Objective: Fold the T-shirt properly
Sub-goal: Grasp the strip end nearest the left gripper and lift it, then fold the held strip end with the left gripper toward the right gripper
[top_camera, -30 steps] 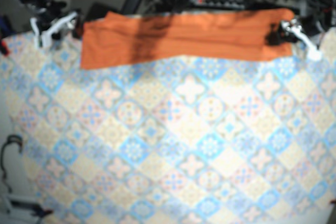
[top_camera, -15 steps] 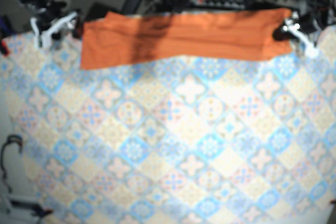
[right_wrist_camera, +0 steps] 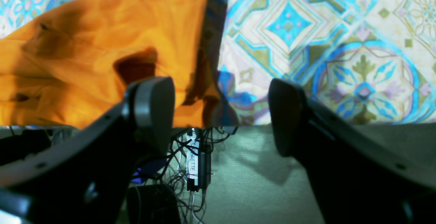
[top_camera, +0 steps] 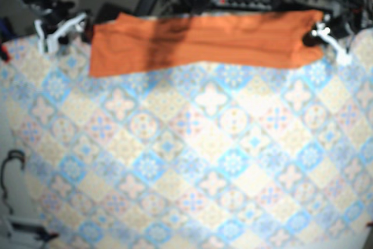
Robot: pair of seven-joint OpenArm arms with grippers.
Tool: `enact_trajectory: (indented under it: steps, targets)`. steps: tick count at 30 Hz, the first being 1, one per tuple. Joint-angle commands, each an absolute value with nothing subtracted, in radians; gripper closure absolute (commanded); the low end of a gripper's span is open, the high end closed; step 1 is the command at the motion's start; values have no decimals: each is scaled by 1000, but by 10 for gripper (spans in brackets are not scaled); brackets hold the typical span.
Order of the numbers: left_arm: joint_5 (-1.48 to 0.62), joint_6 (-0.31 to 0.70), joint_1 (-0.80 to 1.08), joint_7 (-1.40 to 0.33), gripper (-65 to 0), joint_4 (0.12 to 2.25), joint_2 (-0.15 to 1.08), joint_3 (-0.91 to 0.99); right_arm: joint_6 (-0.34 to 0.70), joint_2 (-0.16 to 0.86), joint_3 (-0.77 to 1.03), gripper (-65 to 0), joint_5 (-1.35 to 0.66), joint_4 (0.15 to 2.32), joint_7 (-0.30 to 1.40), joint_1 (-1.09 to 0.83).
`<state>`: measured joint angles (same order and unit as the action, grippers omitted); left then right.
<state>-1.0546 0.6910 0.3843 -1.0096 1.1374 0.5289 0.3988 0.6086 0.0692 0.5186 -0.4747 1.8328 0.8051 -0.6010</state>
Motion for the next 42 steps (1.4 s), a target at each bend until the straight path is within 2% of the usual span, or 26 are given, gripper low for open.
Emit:
enact_trajectory:
  steps: [1, 7, 22, 31, 42]
  targets:
    - [-1070, 698, 384, -1007, 0, 1148, 552, 404, 615, 79, 527, -418, -487, 1847, 786, -607]
    - [-1070, 698, 384, -1012, 0, 1155, 552, 398, 615, 79, 529, -418, -487, 1847, 786, -607]
    - [-1063, 698, 383, -1127, 0, 1434, 530, 366, 615, 79, 530, -418, -487, 1848, 786, -605]
    - [-1063, 698, 292, -1159, 0, 1537, 530, 140, 615, 79, 530, -418, -487, 1848, 786, -604]
    - [-1063, 698, 102, -1158, 0, 1540, 522, -213, 615, 79, 530, -417, -487, 1848, 786, -604]
